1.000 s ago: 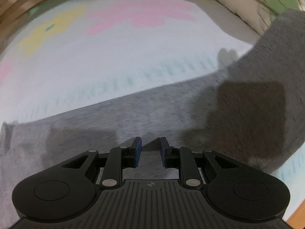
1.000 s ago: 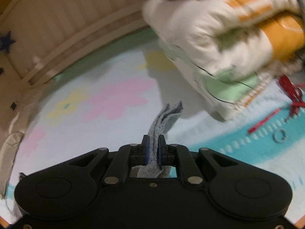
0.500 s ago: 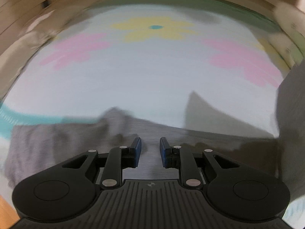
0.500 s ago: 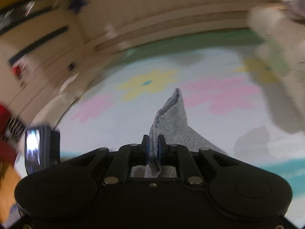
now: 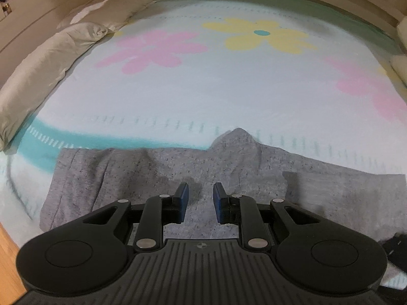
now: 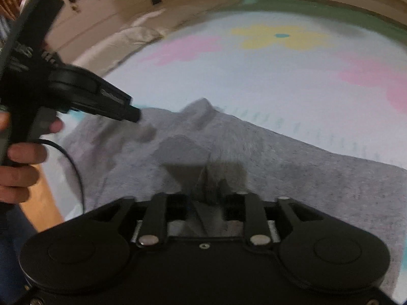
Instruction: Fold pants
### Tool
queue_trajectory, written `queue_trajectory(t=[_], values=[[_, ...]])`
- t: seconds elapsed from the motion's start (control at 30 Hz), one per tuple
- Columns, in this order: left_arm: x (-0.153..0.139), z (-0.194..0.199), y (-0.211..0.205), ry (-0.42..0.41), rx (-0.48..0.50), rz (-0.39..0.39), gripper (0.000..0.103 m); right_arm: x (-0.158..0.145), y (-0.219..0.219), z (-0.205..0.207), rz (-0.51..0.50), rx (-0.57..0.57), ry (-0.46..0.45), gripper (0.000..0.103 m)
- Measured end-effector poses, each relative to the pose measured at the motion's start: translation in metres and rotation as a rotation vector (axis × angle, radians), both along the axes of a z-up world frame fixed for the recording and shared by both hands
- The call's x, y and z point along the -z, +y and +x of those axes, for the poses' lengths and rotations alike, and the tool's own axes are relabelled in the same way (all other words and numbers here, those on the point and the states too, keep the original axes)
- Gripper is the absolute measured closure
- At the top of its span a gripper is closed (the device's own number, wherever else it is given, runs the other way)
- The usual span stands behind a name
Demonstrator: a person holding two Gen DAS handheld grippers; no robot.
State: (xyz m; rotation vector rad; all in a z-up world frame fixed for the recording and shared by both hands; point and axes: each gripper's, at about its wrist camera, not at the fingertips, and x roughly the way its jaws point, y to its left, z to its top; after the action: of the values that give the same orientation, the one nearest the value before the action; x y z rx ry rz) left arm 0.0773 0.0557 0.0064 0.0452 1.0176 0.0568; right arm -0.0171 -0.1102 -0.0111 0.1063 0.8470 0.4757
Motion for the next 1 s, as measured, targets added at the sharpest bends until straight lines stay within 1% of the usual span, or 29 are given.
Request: queue_trajectory(t=[0.07, 0.17, 0.2, 0.27, 0.33, 0.43, 0.47, 0.5, 0.6, 0.63, 0.7, 0.77, 0.87, 0.93, 1.0], values=[[0.000, -0.003, 0.000, -0.004, 0.017, -0.014, 0.082, -0.007, -0.018, 0.004, 0.014, 0.048, -0.013, 0.060], [0.003, -0.006, -0.014, -0.011, 0.062, -0.013, 0.082, 0.000, -0.051, 0.021, -0.025, 0.194, 0.030, 0.061], [0.005, -0.008, -0.022, -0.008, 0.087, -0.010, 0.082, 0.005, -0.065, 0.028, -0.038, 0.249, 0.057, 0.064], [0.010, -0.010, -0.037, 0.006, 0.135, -0.011, 0.082, 0.017, -0.086, 0.039, -0.034, 0.323, 0.102, 0.070], [0.020, -0.014, -0.053, 0.030, 0.178, -0.007, 0.082, 0.028, -0.099, 0.047, -0.043, 0.364, 0.130, 0.071], [0.037, -0.020, -0.072, 0.075, 0.239, 0.011, 0.082, 0.045, -0.106, 0.057, -0.075, 0.416, 0.161, 0.071], [0.043, -0.022, -0.077, 0.092, 0.256, 0.020, 0.082, 0.050, -0.108, 0.058, -0.077, 0.424, 0.166, 0.073], [0.049, -0.025, -0.082, 0.116, 0.275, 0.031, 0.082, 0.053, -0.109, 0.059, -0.084, 0.433, 0.158, 0.079], [0.067, -0.030, -0.089, 0.184, 0.310, 0.036, 0.082, 0.050, -0.112, 0.060, -0.082, 0.433, 0.146, 0.079], [0.070, -0.032, -0.089, 0.184, 0.313, 0.042, 0.082, 0.046, -0.115, 0.059, -0.068, 0.431, 0.141, 0.078], [0.067, -0.034, -0.089, 0.169, 0.330, 0.054, 0.082, 0.036, -0.126, 0.048, -0.050, 0.439, 0.134, 0.065], [0.063, -0.033, -0.083, 0.162, 0.318, 0.037, 0.082, 0.029, -0.133, 0.038, -0.039, 0.425, 0.136, 0.065], [0.058, -0.027, -0.065, 0.152, 0.255, 0.036, 0.082, 0.024, -0.128, 0.019, -0.044, 0.357, 0.123, 0.065], [0.053, -0.023, -0.048, 0.155, 0.193, 0.032, 0.082, 0.019, -0.112, 0.007, -0.065, 0.278, 0.094, 0.065], [0.048, -0.021, -0.031, 0.158, 0.132, 0.030, 0.082, 0.016, -0.087, -0.005, -0.089, 0.182, 0.052, 0.065]])
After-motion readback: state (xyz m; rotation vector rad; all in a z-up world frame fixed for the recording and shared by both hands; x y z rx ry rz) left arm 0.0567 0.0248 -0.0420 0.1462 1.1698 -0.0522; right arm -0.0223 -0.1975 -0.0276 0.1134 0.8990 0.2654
